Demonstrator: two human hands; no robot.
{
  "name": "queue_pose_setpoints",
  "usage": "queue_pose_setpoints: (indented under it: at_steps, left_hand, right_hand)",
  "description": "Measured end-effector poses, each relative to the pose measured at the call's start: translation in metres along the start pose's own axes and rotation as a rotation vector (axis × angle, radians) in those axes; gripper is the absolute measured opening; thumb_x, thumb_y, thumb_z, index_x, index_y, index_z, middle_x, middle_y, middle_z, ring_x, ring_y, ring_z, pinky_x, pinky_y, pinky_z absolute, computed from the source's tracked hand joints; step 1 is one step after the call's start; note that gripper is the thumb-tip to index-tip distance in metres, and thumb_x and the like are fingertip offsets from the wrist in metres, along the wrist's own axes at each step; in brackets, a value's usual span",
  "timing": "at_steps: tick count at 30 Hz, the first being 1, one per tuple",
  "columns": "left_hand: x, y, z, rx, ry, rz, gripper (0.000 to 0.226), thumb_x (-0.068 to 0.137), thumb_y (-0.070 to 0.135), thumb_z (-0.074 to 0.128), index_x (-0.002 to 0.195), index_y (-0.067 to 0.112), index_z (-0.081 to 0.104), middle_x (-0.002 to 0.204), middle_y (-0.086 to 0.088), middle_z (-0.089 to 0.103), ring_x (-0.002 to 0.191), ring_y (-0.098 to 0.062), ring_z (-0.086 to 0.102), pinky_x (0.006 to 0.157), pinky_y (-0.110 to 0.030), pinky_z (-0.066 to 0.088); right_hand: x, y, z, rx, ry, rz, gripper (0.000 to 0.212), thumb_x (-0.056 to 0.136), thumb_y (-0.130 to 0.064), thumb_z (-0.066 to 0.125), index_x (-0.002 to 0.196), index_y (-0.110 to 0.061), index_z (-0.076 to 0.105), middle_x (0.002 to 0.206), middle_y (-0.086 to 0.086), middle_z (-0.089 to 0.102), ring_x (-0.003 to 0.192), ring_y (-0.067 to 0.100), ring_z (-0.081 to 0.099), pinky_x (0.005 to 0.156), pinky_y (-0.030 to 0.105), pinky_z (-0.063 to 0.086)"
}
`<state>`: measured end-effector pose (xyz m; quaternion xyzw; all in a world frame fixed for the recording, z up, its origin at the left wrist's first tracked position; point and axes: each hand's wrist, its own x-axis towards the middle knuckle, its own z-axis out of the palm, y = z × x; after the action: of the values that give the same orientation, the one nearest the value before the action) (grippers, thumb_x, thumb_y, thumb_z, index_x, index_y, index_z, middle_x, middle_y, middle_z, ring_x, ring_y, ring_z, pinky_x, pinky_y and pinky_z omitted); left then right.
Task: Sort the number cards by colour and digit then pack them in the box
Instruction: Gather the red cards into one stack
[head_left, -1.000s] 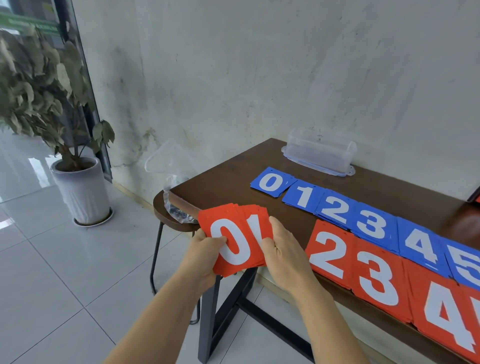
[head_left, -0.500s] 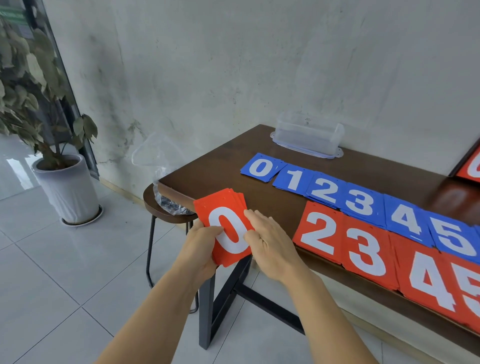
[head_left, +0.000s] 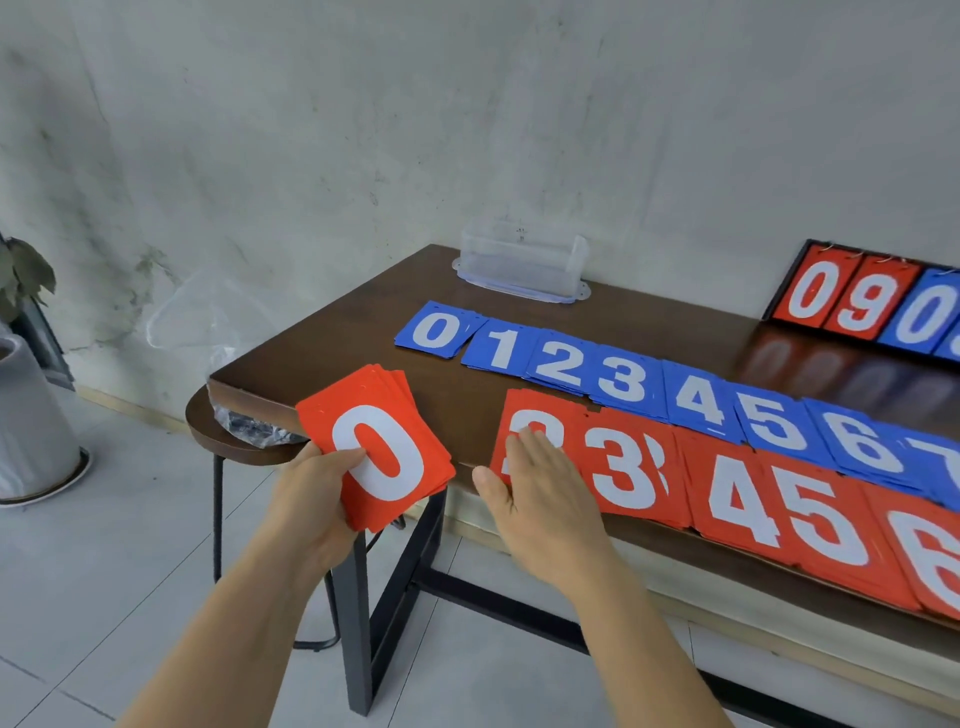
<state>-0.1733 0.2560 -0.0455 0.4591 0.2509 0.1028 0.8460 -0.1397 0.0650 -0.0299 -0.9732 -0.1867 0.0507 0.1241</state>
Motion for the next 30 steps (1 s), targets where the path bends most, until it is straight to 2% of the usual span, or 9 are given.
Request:
queue_pose_setpoints:
  at_steps: [3,6,8,11,13,17,25,28,30]
  left_hand:
    - [-0.002,0.003,0.0,0.005,-0.004,0.001,0.029,0.096,0.002,0.052,0.118,0.021,0.051,0.112,-0.007,0.064,0.096,-0.03,0.062,0.073,-0.045,0.053]
    - [-0.003,0.004,0.0,0.01,0.015,-0.007,0.032,0.096,0.005,0.054,0.123,0.02,0.05,0.12,-0.008,0.062,0.105,-0.034,0.06,0.085,-0.051,0.052]
    - [-0.003,0.004,0.0,0.011,0.004,-0.008,0.032,0.096,0.004,0.053,0.124,0.02,0.05,0.122,-0.008,0.061,0.105,-0.034,0.059,0.086,-0.051,0.052]
    - [-0.004,0.002,0.003,0.02,-0.01,-0.024,0.03,0.095,0.003,0.053,0.12,0.02,0.05,0.114,-0.007,0.063,0.094,-0.031,0.062,0.066,-0.043,0.056]
    - [-0.005,0.0,0.005,0.03,-0.013,-0.034,0.031,0.095,0.003,0.053,0.122,0.019,0.05,0.11,-0.007,0.064,0.089,-0.03,0.062,0.054,-0.039,0.057]
    - [-0.006,-0.009,0.011,0.029,-0.017,-0.054,0.036,0.096,0.002,0.052,0.129,0.016,0.051,0.111,-0.008,0.064,0.093,-0.03,0.062,0.066,-0.043,0.053]
    - [-0.01,-0.021,0.036,0.066,-0.024,-0.082,0.029,0.098,0.005,0.049,0.123,0.02,0.047,0.099,-0.002,0.063,0.089,-0.029,0.062,0.06,-0.04,0.052]
    - [-0.01,-0.025,0.038,0.089,-0.012,-0.07,0.035,0.097,0.006,0.05,0.129,0.019,0.047,0.112,-0.008,0.064,0.096,-0.032,0.062,0.063,-0.041,0.054]
    - [-0.011,-0.027,0.039,0.087,-0.011,-0.068,0.039,0.097,0.006,0.05,0.134,0.019,0.045,0.121,-0.01,0.062,0.101,-0.034,0.061,0.07,-0.044,0.054]
  right_hand:
    - [-0.003,-0.003,0.002,0.006,-0.008,-0.061,0.064,0.101,-0.052,0.013,0.155,-0.018,0.011,0.163,-0.002,0.003,0.149,0.012,-0.002,0.12,0.031,0.0]
    - [0.001,0.002,0.0,0.053,0.008,-0.095,0.058,0.103,-0.05,0.017,0.154,-0.022,0.018,0.162,-0.006,0.01,0.148,0.008,0.002,0.121,0.03,0.003]
    - [0.003,0.003,-0.002,0.09,0.007,-0.119,0.055,0.103,-0.048,0.019,0.153,-0.023,0.022,0.161,-0.008,0.014,0.147,0.006,0.005,0.12,0.028,0.005]
    - [0.002,0.004,-0.008,0.178,0.001,-0.147,0.052,0.103,-0.047,0.024,0.152,-0.027,0.025,0.16,-0.011,0.014,0.147,0.004,0.007,0.118,0.028,0.009]
    - [0.003,0.01,-0.016,0.207,0.024,-0.103,0.052,0.103,-0.048,0.024,0.151,-0.029,0.024,0.161,-0.012,0.012,0.148,0.007,0.006,0.118,0.032,0.012]
    - [0.011,0.021,-0.02,0.179,-0.004,-0.023,0.052,0.103,-0.046,0.025,0.153,-0.029,0.021,0.16,-0.004,0.018,0.148,0.015,0.012,0.118,0.039,0.02]
    - [0.011,0.025,-0.008,0.319,-0.039,-0.146,0.047,0.104,-0.038,0.031,0.15,-0.033,0.027,0.157,-0.009,0.025,0.146,0.012,0.017,0.119,0.04,0.021]
    - [0.011,0.028,-0.009,0.528,-0.052,-0.158,0.046,0.102,-0.03,0.036,0.148,-0.033,0.034,0.152,-0.014,0.034,0.141,0.008,0.029,0.115,0.041,0.032]
    - [0.011,0.034,-0.012,0.53,0.016,-0.112,0.044,0.103,-0.027,0.036,0.147,-0.032,0.035,0.151,-0.013,0.035,0.139,0.008,0.031,0.113,0.038,0.035]
